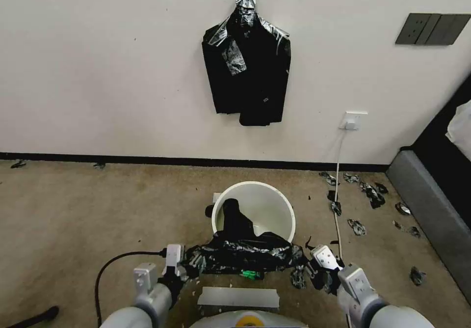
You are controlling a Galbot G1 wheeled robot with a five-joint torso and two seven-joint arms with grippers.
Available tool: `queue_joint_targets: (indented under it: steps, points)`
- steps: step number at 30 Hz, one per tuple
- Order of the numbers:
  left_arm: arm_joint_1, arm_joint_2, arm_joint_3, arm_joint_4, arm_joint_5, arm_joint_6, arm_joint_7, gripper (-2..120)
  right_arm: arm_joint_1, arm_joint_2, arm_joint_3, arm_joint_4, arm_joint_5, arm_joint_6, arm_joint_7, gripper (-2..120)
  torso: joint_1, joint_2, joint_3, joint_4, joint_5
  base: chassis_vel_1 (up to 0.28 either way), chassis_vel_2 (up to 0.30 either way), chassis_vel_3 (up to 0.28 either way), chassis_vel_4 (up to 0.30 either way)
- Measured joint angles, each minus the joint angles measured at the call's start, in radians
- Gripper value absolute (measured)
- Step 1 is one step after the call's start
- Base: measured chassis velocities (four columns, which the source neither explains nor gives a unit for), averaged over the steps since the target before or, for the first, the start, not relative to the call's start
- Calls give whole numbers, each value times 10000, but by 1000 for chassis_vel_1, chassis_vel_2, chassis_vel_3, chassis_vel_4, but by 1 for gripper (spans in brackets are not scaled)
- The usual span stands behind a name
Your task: Place a trash bag onto the trash bin.
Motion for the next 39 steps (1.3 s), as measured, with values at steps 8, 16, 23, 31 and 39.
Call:
queue_joint_targets:
  steps: [8,16,23,31,39]
  points:
    - [345,132,-547,-417,1048,-76,1014,82,-398,-291,122,447,-436,29,-166,77,0,0,0,0,1,0,0,0,0]
    - [704,382,-1344,-635,1835,-332,2504,99,-680,-650,191,790,-683,37,-416,99,0,0,0,0,0,0,0,0,0]
    - [777,465,-1675,-552,2123,-1034,3774,100,-919,-906,257,1127,-852,172,-810,100,0,0,0,0,0,0,0,0,0]
    - [827,520,-1955,-639,2115,-1503,4371,100,-1309,-1107,297,1558,-917,418,-1247,100,0,0,0,0,0,0,0,0,0]
    - [937,356,-2363,-1108,1992,-2067,4654,100,-704,-1079,432,1639,475,1271,-1837,100,0,0,0,0,0,0,0,0,0]
